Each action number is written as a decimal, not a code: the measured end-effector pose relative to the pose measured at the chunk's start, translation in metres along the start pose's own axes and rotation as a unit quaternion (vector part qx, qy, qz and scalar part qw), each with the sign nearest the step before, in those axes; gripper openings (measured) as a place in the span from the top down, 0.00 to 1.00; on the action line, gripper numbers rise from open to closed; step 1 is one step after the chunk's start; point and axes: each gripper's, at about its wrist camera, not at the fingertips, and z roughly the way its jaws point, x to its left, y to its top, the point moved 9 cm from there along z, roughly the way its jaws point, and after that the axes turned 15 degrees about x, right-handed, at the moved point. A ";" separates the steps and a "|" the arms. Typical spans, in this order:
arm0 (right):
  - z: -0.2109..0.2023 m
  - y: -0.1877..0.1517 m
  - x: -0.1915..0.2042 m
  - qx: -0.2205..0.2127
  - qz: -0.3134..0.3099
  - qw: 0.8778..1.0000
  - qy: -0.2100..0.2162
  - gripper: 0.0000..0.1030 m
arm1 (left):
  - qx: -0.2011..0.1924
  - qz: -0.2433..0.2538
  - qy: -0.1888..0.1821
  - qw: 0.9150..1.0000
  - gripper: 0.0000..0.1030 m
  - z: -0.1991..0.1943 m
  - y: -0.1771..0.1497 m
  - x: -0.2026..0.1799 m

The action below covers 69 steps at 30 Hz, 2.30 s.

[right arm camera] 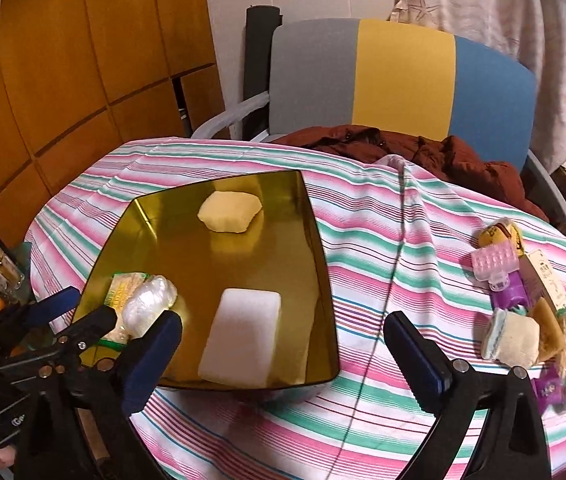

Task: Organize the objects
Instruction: 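Move both grippers back toward the remaining items, then grasp the beige knit sleeve with the left gripper while the right grasps the purple packet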

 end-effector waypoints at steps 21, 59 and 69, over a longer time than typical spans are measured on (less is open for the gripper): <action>-0.008 -0.039 -0.149 0.028 0.153 0.987 -0.037 0.01 | 0.011 0.064 -0.042 0.997 0.43 0.004 -0.005 -0.048; -0.051 -0.101 -0.370 -0.066 0.468 0.880 0.040 0.00 | 0.103 0.268 -0.164 0.944 0.13 0.085 0.008 -0.339; -0.047 -0.096 -0.369 -0.060 0.455 0.887 0.043 0.00 | 0.136 0.260 -0.169 0.941 0.09 0.129 0.020 -0.376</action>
